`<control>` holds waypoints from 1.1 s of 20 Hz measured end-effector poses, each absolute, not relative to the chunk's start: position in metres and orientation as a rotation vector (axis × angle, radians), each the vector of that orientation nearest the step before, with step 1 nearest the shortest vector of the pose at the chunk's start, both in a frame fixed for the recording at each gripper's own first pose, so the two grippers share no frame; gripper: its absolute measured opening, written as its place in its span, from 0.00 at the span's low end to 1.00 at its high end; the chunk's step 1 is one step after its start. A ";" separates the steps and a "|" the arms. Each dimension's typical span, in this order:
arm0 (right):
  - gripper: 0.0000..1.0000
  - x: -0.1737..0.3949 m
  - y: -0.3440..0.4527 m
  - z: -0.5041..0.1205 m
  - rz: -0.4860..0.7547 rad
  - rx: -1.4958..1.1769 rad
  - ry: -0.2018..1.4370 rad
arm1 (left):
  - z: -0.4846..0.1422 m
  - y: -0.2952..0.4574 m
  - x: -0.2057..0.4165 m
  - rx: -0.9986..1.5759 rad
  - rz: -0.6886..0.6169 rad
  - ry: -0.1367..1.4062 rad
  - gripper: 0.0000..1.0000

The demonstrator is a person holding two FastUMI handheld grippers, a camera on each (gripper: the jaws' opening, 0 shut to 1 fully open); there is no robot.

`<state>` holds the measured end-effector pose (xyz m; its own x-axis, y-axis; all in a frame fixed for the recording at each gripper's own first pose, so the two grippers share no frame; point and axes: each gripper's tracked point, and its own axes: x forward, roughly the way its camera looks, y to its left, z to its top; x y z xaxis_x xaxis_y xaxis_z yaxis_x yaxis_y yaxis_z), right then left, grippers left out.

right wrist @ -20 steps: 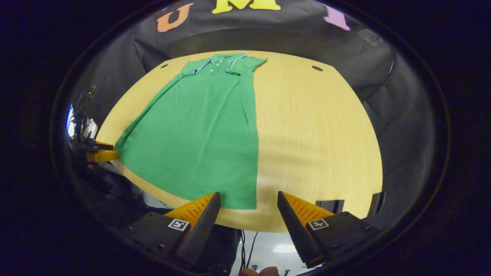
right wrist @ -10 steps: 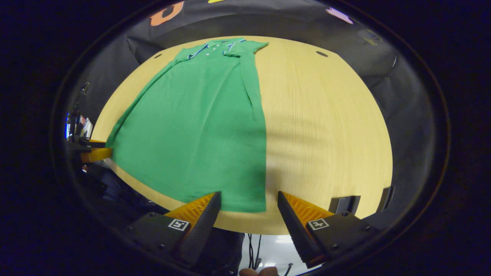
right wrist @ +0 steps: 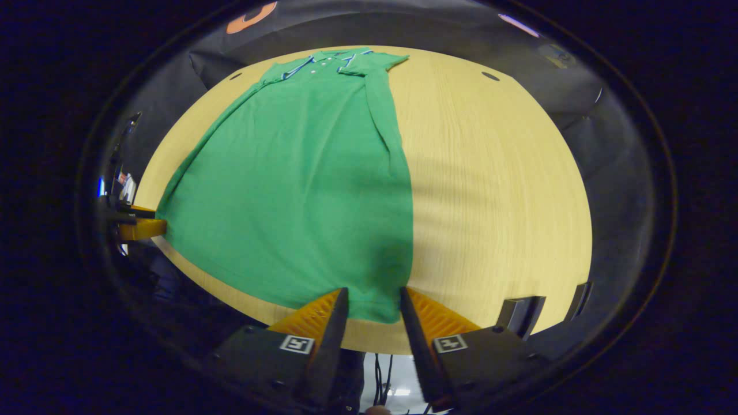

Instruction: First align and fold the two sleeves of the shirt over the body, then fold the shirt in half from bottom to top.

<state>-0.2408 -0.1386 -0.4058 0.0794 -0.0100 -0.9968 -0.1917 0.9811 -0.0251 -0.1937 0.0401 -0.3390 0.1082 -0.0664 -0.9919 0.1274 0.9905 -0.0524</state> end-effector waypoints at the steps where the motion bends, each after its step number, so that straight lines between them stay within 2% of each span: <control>1: 0.49 -0.239 -0.136 -0.406 0.147 -0.165 1.487 | -0.339 0.035 -0.193 0.065 -0.168 1.451 0.84; 2: 0.39 -0.237 -0.133 -0.405 0.147 -0.148 1.478 | -0.340 0.030 -0.192 0.077 -0.192 1.448 0.71; 3: 0.28 -0.238 -0.133 -0.407 0.134 -0.131 1.485 | -0.339 0.026 -0.190 0.081 -0.212 1.449 0.71; 4: 0.17 -0.237 -0.133 -0.407 0.131 -0.121 1.488 | -0.342 0.020 -0.189 0.071 -0.231 1.450 0.54; 5: 0.17 -0.234 -0.132 -0.407 0.122 -0.111 1.485 | -0.340 0.014 -0.188 0.043 -0.240 1.445 0.38; 6: 0.03 -0.235 -0.132 -0.406 0.123 -0.118 1.487 | -0.340 0.015 -0.188 0.025 -0.229 1.441 0.10; 7: 0.03 -0.235 -0.130 -0.406 0.133 -0.128 1.492 | -0.338 0.013 -0.192 -0.001 -0.234 1.445 0.06; 8: 0.03 -0.235 -0.127 -0.405 0.141 -0.119 1.491 | -0.337 0.012 -0.193 -0.035 -0.232 1.454 0.04; 9: 0.07 -0.236 -0.125 -0.403 0.146 -0.101 1.495 | -0.334 0.013 -0.194 -0.076 -0.228 1.458 0.04; 11: 0.00 -0.233 -0.123 -0.394 0.147 -0.059 1.488 | -0.327 0.012 -0.192 -0.141 -0.238 1.447 0.04; 13: 0.00 -0.228 -0.126 -0.385 0.132 -0.008 1.481 | -0.318 0.011 -0.188 -0.184 -0.251 1.431 0.04; 14: 0.03 -0.223 -0.126 -0.381 0.125 0.016 1.473 | -0.312 0.011 -0.186 -0.189 -0.264 1.416 0.04; 16: 0.00 -0.212 -0.128 -0.371 0.109 0.065 1.457 | -0.302 0.010 -0.179 -0.180 -0.297 1.382 0.03; 17: 0.03 -0.206 -0.128 -0.366 0.102 0.096 1.448 | -0.297 0.009 -0.173 -0.170 -0.310 1.366 0.03; 19: 0.03 -0.191 -0.126 -0.355 0.095 0.131 1.419 | -0.286 0.005 -0.160 -0.172 -0.330 1.330 0.03; 20: 0.07 -0.182 -0.126 -0.352 0.095 0.139 1.403 | -0.282 0.003 -0.154 -0.183 -0.336 1.313 0.03; 21: 0.03 -0.177 -0.125 -0.349 0.099 0.141 1.397 | -0.279 0.001 -0.147 -0.189 -0.337 1.303 0.03; 22: 0.03 -0.170 -0.122 -0.346 0.107 0.145 1.390 | -0.276 0.000 -0.140 -0.194 -0.341 1.292 0.03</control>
<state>-0.1704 -0.1223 -0.3463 0.1775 0.1609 -0.9709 0.0099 0.9862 0.1653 -0.1395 0.0001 -0.2755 0.2348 -0.3542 -0.9052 0.1392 0.9339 -0.3293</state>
